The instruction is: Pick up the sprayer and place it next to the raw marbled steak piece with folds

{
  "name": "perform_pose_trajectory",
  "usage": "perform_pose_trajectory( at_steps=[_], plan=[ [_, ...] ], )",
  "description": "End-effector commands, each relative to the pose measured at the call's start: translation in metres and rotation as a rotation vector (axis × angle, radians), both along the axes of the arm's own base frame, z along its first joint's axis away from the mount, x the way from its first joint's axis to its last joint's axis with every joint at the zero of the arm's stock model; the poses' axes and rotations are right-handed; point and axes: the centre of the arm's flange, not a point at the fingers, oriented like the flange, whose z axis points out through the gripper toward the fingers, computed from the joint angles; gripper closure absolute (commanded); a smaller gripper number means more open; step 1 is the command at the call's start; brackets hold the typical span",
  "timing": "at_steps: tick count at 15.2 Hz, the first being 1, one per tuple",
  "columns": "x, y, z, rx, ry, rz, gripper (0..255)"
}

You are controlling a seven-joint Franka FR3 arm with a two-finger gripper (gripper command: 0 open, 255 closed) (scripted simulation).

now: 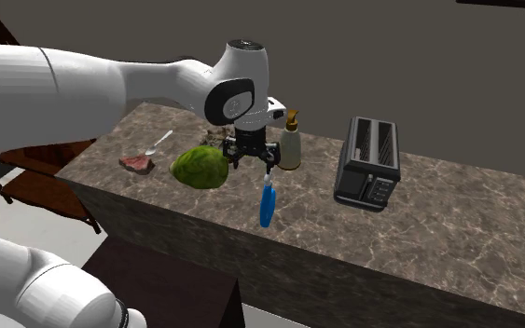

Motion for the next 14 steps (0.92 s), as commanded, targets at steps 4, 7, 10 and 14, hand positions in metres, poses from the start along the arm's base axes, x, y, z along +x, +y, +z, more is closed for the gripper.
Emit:
perform_pose_trajectory(
  at_steps=[4, 7, 10, 14],
  plan=[
    [0.021, -0.04, -0.022, 0.009, 0.004, 0.008, 0],
    [0.021, -0.04, -0.038, 0.009, 0.004, 0.008, 0],
    [0.021, -0.04, -0.054, 0.009, 0.004, 0.008, 0],
    [0.021, -0.04, -0.057, 0.009, 0.004, 0.008, 0]
  ],
)
